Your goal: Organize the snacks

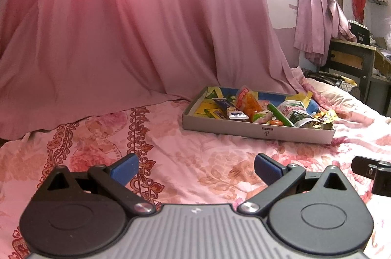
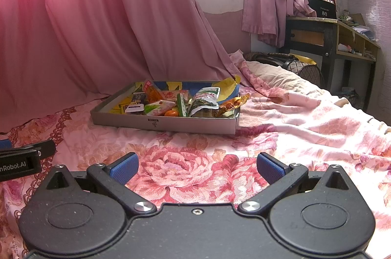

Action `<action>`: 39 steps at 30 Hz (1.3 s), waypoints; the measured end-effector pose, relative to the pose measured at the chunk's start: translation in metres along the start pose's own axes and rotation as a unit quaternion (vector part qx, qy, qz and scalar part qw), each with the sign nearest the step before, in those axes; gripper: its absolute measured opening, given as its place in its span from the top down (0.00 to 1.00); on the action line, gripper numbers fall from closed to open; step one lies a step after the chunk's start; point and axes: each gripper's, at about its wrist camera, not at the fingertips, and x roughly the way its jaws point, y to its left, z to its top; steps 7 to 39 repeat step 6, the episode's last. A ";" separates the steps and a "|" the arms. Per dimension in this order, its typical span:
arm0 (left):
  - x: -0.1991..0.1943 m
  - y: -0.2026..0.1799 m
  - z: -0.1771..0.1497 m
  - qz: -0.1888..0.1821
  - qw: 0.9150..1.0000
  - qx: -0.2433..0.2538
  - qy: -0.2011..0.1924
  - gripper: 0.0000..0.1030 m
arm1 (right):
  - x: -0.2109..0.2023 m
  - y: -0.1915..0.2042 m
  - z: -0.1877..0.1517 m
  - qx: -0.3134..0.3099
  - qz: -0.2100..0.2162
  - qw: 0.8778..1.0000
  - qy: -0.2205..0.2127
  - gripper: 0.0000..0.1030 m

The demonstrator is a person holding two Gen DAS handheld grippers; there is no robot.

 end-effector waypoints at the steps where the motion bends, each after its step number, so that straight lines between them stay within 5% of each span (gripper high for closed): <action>1: 0.000 0.000 0.000 0.000 1.000 0.000 0.000 0.00 | 0.000 0.000 0.000 0.000 0.000 1.000 0.000 0.01; 39: 0.001 0.000 -0.001 0.001 1.000 -0.002 0.003 0.00 | 0.000 -0.001 -0.001 0.000 0.000 1.000 0.002 0.01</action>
